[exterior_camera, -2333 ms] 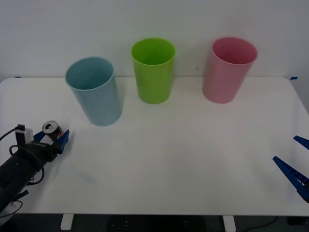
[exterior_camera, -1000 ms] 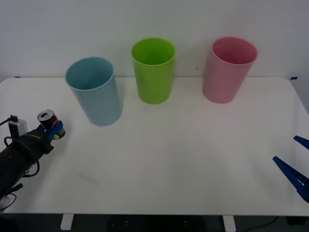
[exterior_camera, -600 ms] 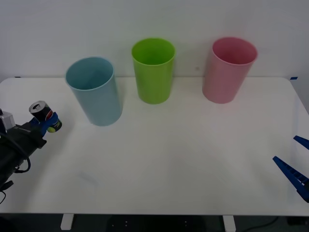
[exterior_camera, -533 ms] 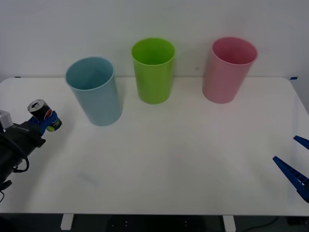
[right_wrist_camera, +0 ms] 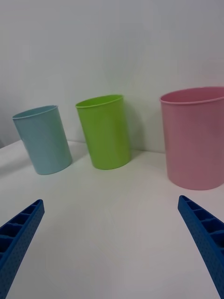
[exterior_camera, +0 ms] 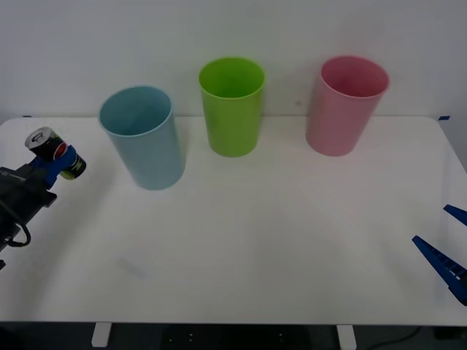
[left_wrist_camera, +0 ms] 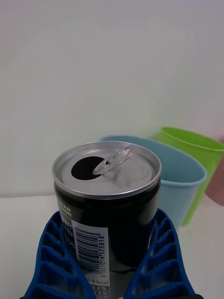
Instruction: Grasp the object on the table and drop it into the matching bin: aluminum can to the light blue bin, PET bottle to the pink bin.
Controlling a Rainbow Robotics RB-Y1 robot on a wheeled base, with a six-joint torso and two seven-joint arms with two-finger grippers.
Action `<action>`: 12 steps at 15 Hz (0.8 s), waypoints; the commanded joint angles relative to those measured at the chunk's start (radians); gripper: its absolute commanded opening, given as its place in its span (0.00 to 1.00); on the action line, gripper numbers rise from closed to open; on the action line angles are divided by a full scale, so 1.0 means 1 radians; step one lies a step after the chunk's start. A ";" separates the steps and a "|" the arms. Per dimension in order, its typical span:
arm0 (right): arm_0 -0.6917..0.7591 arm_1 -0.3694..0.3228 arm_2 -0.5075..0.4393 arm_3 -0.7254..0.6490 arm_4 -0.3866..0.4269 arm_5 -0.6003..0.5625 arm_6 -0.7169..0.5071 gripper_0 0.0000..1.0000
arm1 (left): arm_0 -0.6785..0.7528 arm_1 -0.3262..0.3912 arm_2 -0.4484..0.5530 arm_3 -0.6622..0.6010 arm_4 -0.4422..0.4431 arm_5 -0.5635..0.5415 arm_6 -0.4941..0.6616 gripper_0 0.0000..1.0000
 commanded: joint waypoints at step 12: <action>0.000 0.000 0.000 0.000 0.000 0.000 0.000 1.00 | -0.133 0.124 -0.001 -0.022 0.059 0.005 0.033 0.00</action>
